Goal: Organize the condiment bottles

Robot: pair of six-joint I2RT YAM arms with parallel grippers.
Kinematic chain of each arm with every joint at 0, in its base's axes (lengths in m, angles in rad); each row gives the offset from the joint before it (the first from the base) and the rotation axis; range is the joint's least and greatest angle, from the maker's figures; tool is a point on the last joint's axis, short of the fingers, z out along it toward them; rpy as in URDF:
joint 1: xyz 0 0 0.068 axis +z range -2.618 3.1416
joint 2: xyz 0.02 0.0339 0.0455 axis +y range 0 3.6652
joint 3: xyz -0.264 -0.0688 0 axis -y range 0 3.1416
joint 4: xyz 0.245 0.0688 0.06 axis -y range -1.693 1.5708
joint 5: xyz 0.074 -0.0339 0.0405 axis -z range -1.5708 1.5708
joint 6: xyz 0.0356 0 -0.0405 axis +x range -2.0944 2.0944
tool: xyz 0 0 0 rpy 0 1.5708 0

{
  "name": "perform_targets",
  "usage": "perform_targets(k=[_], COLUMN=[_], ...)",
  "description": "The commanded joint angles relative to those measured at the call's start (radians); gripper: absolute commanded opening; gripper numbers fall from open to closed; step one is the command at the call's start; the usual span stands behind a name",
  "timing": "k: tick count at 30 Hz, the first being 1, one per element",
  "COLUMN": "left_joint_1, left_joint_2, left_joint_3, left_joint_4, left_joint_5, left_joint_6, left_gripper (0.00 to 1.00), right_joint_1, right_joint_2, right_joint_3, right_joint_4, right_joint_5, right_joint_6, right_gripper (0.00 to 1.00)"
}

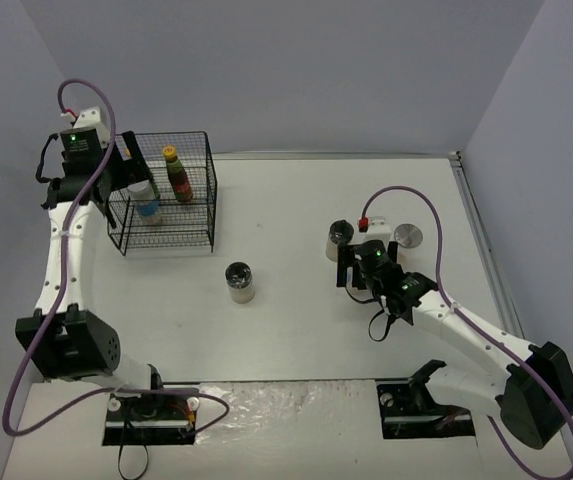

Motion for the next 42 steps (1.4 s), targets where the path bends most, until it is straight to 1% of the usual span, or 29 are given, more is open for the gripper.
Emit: perform_targets(k=[1, 4, 7, 10, 11, 13, 14, 16, 20, 22, 25, 29, 31, 34, 35, 38, 40, 42], left_joint_1=[-0.069, -0.115, -0.176, -0.205, -0.213, -0.228, -0.231, -0.243, -0.26, -0.264, -0.278, -0.294, -0.305, -0.324, -0.33, -0.349, -0.374, -0.408], left_joint_2=[-0.206, -0.312, -0.424, -0.524, -0.55, -0.594, -0.611, -0.622, -0.626, -0.624, -0.619, -0.607, -0.602, -0.596, -0.592, -0.563, -0.536, -0.511], left_joint_3=[-0.135, -0.258, -0.379, -0.465, -0.482, -0.506, -0.511, -0.509, -0.509, -0.506, -0.497, -0.479, -0.469, -0.459, -0.456, -0.449, -0.434, -0.413], left_joint_4=[0.013, 0.032, 0.051, 0.058, 0.055, 0.046, 0.039, 0.011, -0.008, -0.01, -0.018, -0.031, -0.033, -0.034, -0.033, -0.025, -0.016, -0.005], left_joint_5=[0.026, 0.035, 0.052, 0.08, 0.089, 0.098, 0.103, 0.103, 0.121, 0.131, 0.137, 0.138, 0.134, 0.126, 0.123, 0.115, 0.114, 0.091], left_joint_6=[-0.004, 0.013, 0.025, 0.024, 0.024, 0.025, 0.029, 0.03, 0.018, 0.01, -0.001, -0.008, -0.014, -0.019, -0.022, -0.033, -0.04, -0.043], left_gripper=[0.97, 0.97, 0.97, 0.97, 0.97, 0.97, 0.97, 0.97, 0.97, 0.97, 0.97, 0.97, 0.97, 0.97, 0.97, 0.97, 0.97, 0.97], right_joint_1=[-0.02, -0.045, -0.061, -0.06, -0.06, -0.046, -0.03, -0.01, 0.04, 0.06, 0.089, 0.117, 0.127, 0.131, 0.131, 0.131, 0.131, 0.133], right_joint_2=[0.025, 0.033, 0.036, 0.065, 0.075, 0.095, 0.106, 0.138, 0.232, 0.279, 0.393, 0.516, 0.576, 0.627, 0.636, 0.646, 0.636, 0.583], right_joint_3=[0.003, 0.007, 0.009, 0.017, 0.021, 0.03, 0.037, 0.071, 0.168, 0.219, 0.306, 0.421, 0.474, 0.509, 0.513, 0.515, 0.505, 0.49], right_joint_4=[0.084, 0.094, 0.115, 0.145, 0.157, 0.195, 0.222, 0.247, 0.304, 0.336, 0.379, 0.394, 0.397, 0.404, 0.405, 0.387, 0.375, 0.364], right_joint_5=[0.053, 0.041, 0.032, -0.014, -0.036, -0.084, -0.097, -0.139, -0.189, -0.204, -0.237, -0.258, -0.26, -0.269, -0.269, -0.306, -0.318, -0.317], right_joint_6=[0.013, -0.002, -0.023, -0.059, -0.07, -0.087, -0.091, -0.103, -0.149, -0.18, -0.239, -0.306, -0.327, -0.331, -0.33, -0.322, -0.322, -0.326], right_gripper=[0.83, 0.84, 0.81, 0.69, 0.62, 0.53, 0.44, 0.34, 0.3, 0.3, 0.3, 0.32, 0.33, 0.36, 0.38, 0.54, 0.67, 0.8])
